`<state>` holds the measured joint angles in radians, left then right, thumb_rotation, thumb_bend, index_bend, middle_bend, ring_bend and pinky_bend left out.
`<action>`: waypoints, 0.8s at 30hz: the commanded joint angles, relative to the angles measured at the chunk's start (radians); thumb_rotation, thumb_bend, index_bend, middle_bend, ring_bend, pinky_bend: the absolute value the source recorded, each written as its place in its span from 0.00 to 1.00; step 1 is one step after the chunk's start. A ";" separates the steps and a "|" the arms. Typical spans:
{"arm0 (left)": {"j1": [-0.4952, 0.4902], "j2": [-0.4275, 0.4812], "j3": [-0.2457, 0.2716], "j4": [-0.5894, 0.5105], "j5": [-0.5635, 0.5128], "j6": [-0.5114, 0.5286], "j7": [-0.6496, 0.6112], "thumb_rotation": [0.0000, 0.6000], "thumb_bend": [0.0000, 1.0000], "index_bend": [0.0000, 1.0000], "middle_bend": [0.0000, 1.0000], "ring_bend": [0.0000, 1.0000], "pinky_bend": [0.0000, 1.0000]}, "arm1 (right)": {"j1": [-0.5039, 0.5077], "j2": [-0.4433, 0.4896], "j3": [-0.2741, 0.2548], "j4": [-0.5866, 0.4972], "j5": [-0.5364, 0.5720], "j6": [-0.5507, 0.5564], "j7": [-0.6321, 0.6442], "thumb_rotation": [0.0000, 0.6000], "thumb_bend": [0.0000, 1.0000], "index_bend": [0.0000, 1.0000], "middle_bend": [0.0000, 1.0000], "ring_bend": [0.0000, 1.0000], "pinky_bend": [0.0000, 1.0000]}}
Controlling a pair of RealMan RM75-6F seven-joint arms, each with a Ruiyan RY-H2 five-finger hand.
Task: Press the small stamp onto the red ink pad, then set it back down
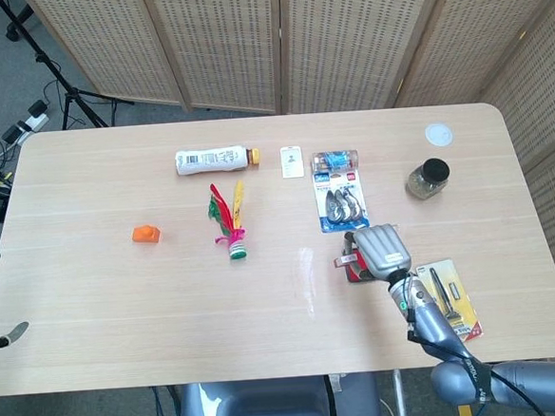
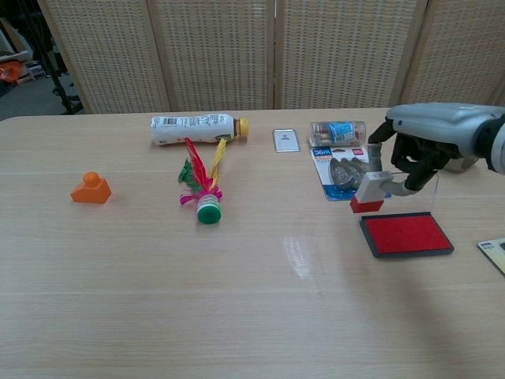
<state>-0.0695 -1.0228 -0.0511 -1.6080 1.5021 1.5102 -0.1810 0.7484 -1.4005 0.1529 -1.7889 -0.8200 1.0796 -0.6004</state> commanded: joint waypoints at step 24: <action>-0.006 0.008 0.001 0.008 -0.009 -0.021 -0.022 1.00 0.00 0.00 0.00 0.00 0.00 | 0.049 -0.289 -0.042 0.177 0.042 0.021 -0.110 1.00 0.51 0.54 0.89 0.93 1.00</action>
<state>-0.0755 -1.0149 -0.0504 -1.6000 1.4932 1.4895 -0.2030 0.7997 -1.6931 0.1099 -1.6101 -0.7782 1.1043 -0.7137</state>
